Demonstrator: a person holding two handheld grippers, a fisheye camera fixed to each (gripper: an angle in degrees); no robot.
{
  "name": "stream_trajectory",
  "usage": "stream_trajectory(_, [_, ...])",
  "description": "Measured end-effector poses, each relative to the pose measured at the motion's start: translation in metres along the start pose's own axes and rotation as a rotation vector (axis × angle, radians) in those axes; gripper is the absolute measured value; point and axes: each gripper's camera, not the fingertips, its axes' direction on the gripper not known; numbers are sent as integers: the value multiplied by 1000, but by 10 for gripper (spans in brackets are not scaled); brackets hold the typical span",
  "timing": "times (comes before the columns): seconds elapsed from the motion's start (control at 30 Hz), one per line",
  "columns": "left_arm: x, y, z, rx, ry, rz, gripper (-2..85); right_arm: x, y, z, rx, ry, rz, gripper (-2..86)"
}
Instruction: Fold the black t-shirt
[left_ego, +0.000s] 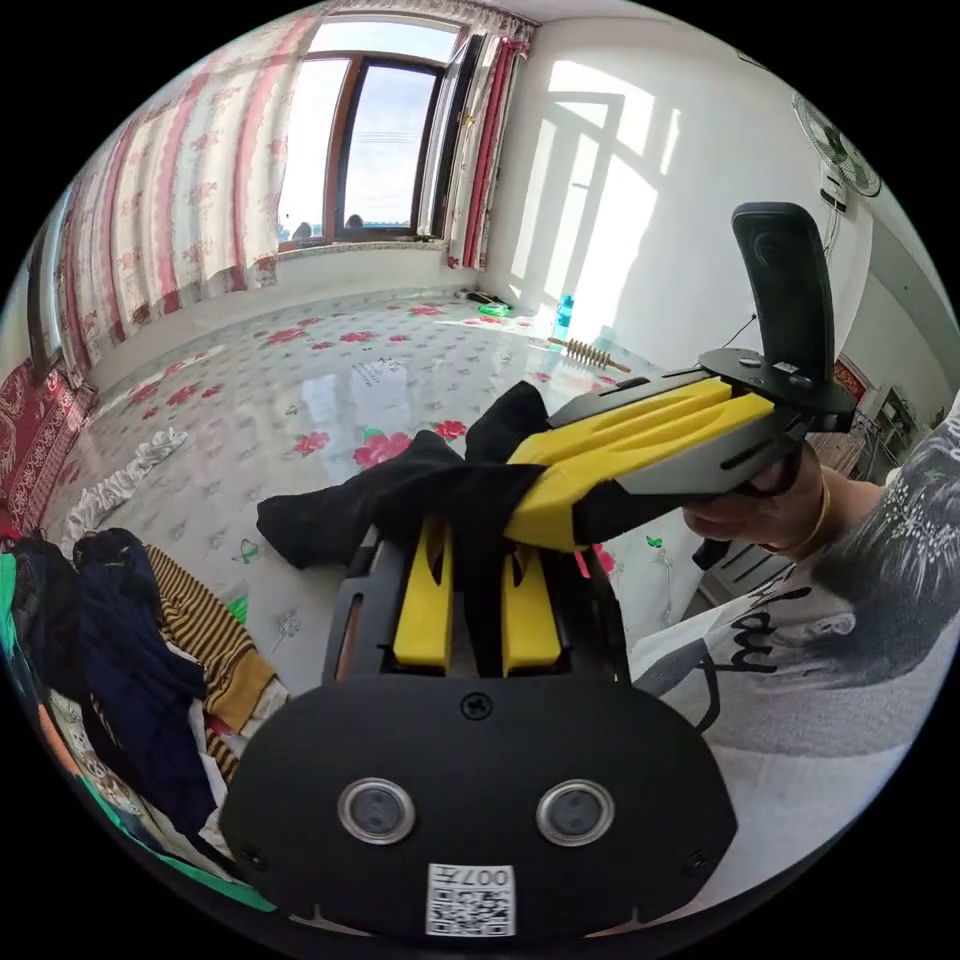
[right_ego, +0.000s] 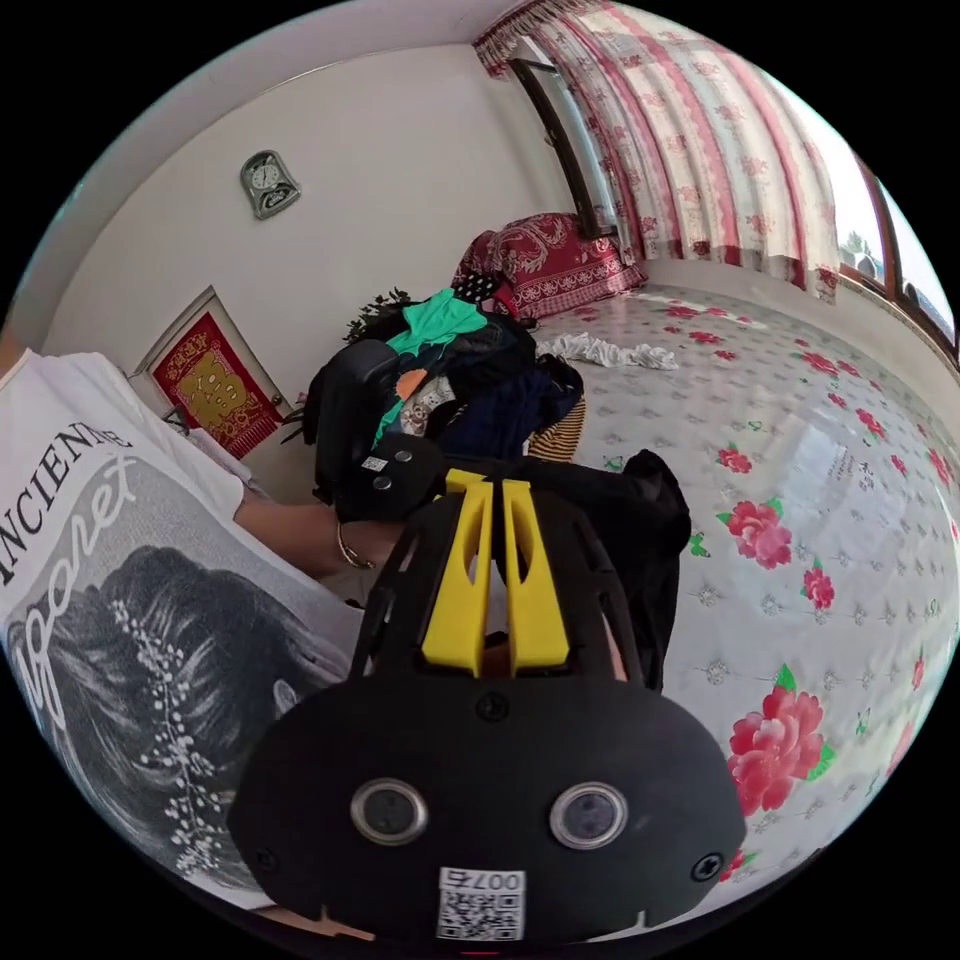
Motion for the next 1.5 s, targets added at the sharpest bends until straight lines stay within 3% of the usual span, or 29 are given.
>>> stream_trajectory(0.2, [-46, 56, -43, -51, -209, -211, 12, 16, 36, -14, 42, 118, 115, 29])
stream_trajectory(0.37, [-102, 137, -78, -312, -605, -518, 45, 48, 110, -10, -89, 345, 342, 44])
stream_trajectory(0.43, [-117, 178, -96, -425, -730, -641, 49, 53, 131, -3, -140, 341, 404, 47])
stream_trajectory(0.53, [-119, 208, -119, -432, -783, -740, 47, 59, 149, 19, -229, 298, 448, 49])
stream_trajectory(0.67, [-113, 221, -122, -464, -752, -751, 56, 57, 138, 60, -292, 234, 381, 55])
stream_trajectory(0.77, [-97, 226, -115, -444, -609, -706, 57, 50, 117, 92, -342, 183, 288, 62])
stream_trajectory(0.93, [-40, 233, -64, -536, -149, -497, 111, 22, 90, 137, -422, 170, 71, 67])
stream_trajectory(1.13, [-30, 243, -12, -779, -207, -434, 92, 10, 99, 202, -681, 258, -94, 48])
stream_trajectory(1.27, [-44, 234, -17, -779, -238, -388, 7, 39, 94, 172, -578, 246, 149, 14])
stream_trajectory(1.37, [-55, 230, -29, -732, -247, -370, -6, 52, 96, 122, -412, 203, 253, 6])
stream_trajectory(1.5, [-67, 229, -48, -676, -227, -376, -9, 58, 108, 84, -336, 203, 321, 7])
